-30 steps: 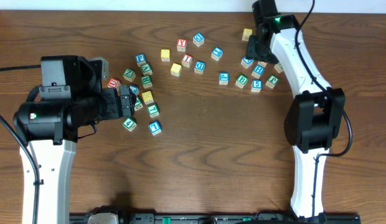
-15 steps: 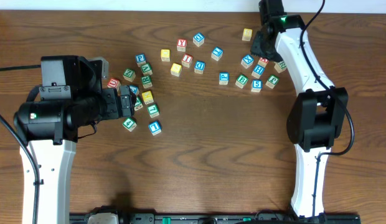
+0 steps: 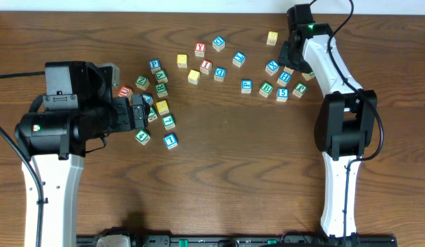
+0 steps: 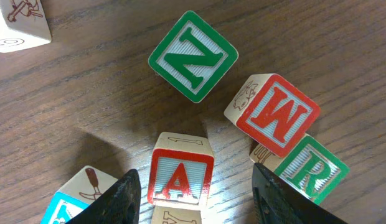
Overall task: Spell out AI2
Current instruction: 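Lower the right gripper around the red A block and close it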
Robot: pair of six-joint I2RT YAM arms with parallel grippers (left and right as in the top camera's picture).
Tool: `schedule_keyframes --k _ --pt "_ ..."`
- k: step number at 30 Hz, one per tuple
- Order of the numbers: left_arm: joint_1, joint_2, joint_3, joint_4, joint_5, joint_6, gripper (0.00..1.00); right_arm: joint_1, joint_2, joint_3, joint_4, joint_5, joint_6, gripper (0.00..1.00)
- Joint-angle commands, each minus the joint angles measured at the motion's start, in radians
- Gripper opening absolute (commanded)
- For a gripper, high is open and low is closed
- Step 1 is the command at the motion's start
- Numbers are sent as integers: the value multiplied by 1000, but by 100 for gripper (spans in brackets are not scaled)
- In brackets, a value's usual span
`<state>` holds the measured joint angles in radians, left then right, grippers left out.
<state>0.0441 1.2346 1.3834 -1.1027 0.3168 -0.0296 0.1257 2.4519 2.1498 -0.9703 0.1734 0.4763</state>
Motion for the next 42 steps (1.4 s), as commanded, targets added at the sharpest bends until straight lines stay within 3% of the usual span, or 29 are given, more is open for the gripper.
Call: schedule_keyframes --k 1,10,20,25,29,42 --pt "-2 0 14 -4 11 -10 98 -1 15 6 3 4 -18 52" --pt "-2 0 14 -4 11 -9 98 -1 42 6 8 0 -18 47" --pt "-2 0 14 -4 11 -9 98 0 42 6 9 0 -18 31" --pt "-2 0 14 -4 11 -9 98 0 42 6 9 0 -22 29" --pt "-2 0 14 -4 11 -9 98 0 41 6 6 0 -59 19" --pt "-2 0 14 -4 11 -9 97 -6 -69 8 -18 -41 -192 24"
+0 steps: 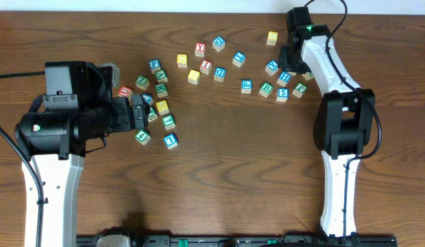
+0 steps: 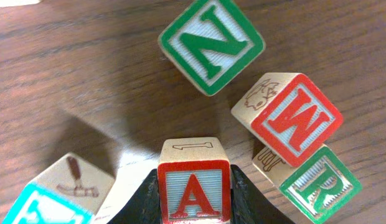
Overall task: Spell out AI2
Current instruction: 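Lower the right gripper around the red A block and close it, then carry the A block to the table center and open the right gripper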
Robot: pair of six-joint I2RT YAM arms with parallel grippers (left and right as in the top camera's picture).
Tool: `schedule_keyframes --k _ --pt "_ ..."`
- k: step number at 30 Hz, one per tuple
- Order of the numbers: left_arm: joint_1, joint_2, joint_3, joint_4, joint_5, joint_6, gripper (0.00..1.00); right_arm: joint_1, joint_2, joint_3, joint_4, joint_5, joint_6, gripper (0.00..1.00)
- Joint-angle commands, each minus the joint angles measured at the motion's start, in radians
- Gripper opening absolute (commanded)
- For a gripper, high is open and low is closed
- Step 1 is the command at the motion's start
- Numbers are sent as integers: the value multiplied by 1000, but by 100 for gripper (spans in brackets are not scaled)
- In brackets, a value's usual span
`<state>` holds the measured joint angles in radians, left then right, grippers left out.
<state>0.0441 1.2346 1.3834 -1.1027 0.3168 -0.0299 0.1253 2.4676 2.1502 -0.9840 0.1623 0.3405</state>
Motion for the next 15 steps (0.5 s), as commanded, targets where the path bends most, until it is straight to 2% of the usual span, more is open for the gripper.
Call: schedule_keyframes --k 1,7,15 --pt "-2 0 14 -4 11 -9 98 -6 -98 8 -8 -45 -68 25" --pt "-2 0 14 -4 11 -9 98 -6 -188 8 -79 -148 -123 24" --pt "-2 0 14 -4 11 -9 97 -4 -290 8 -281 -265 -159 22"
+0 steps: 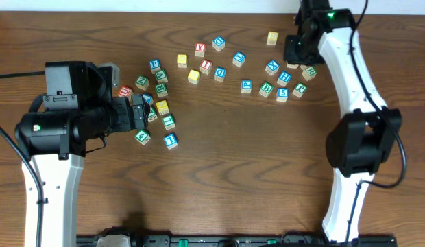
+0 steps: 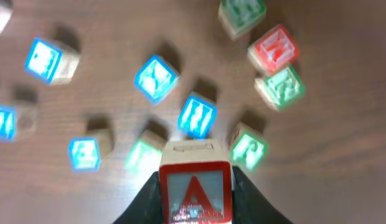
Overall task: Spell out AI2
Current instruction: 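Carry the A block to the table center and open the right gripper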
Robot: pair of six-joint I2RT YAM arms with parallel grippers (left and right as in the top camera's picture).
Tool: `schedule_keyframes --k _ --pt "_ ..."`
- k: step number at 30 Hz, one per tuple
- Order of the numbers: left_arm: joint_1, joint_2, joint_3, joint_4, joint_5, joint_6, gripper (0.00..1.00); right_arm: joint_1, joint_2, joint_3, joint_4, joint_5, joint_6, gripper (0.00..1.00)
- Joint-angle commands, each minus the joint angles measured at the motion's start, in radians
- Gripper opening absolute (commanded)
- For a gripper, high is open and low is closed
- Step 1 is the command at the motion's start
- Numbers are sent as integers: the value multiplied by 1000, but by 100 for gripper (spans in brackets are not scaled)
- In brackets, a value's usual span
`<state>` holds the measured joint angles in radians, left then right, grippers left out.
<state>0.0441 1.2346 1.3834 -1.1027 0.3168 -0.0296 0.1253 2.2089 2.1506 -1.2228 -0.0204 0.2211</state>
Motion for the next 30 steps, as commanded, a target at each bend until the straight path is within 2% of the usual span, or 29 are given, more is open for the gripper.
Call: schedule_keyframes --k 1,7,11,19,30 --pt "-2 0 14 -4 11 -9 98 -3 -32 8 -58 -97 -48 22" --pt "-2 0 14 -4 11 -9 98 40 -24 0 -175 -155 -58 22" --pt "-2 0 14 -4 11 -9 98 100 -24 -19 -168 -155 -56 22" --pt "-2 0 14 -4 11 -9 98 251 -24 -103 -64 -114 98 22" --pt "-2 0 14 -4 11 -9 98 431 -24 -329 111 22 328 23"
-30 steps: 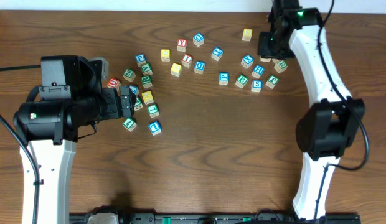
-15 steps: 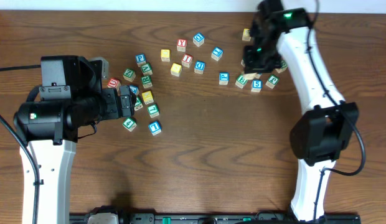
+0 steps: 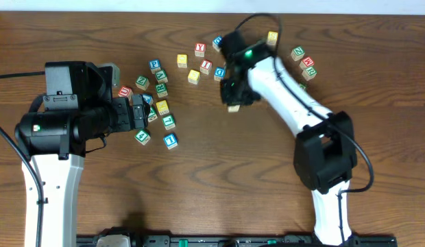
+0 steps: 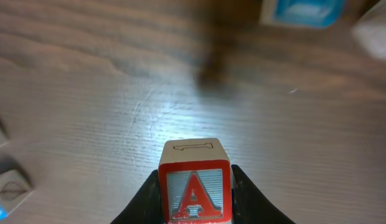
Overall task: Spell out AI2
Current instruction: 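Carry the A block to the table center and open the right gripper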
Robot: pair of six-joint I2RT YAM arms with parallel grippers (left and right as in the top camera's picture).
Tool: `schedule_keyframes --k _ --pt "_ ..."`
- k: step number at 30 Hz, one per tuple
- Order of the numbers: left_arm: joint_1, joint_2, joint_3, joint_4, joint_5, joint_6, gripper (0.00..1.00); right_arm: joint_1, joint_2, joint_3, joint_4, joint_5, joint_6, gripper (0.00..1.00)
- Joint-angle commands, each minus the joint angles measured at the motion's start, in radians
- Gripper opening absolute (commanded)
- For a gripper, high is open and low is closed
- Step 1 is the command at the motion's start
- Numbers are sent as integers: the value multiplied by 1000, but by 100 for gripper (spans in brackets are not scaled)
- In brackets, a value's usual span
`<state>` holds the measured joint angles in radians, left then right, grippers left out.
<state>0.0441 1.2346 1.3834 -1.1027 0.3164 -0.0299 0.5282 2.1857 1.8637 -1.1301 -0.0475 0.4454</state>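
Observation:
The A block (image 4: 194, 186), a wooden cube with a red letter in a red frame, is held in my right gripper (image 4: 194, 198), which is shut on it with a black finger on each side. Overhead, that gripper (image 3: 233, 101) and the block (image 3: 233, 108) hang over bare wood just below the scattered blocks in mid-table. My left gripper (image 3: 140, 114) sits among the left group of blocks; its jaw state does not show. A blue block marked I (image 3: 171, 140) lies near it.
Several letter blocks lie across the far middle (image 3: 199, 62) and in a cluster by the left gripper (image 3: 160, 103). A few more sit at the far right (image 3: 303, 62). A blurred blue block (image 4: 299, 9) shows ahead of the right gripper.
My right gripper, still shut on the A block, has moved from above the right-hand cluster to the middle of the table, low over bare wood. The left arm has not moved.
My right gripper stood open around the A block beside the N, W and R blocks. Then it was shut on the block. After that it held the block high over the right cluster, and now it holds it over bare wood in mid-table.

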Motion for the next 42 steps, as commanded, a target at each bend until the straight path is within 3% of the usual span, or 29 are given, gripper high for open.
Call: schedule_keyframes --k 1,17,22,32,42 --pt "-2 0 14 -4 12 -9 98 37 -1 -54 27 49 119 23" --pt "-2 0 14 -4 12 -9 98 145 -1 -185 158 100 250 28" --pt "-2 0 14 -4 12 -9 98 145 -1 -185 169 109 249 28" --pt "-2 0 14 -4 12 -9 98 143 -5 -175 145 97 230 39" --pt "-2 0 14 0 12 -9 98 79 -77 -57 86 97 138 46"
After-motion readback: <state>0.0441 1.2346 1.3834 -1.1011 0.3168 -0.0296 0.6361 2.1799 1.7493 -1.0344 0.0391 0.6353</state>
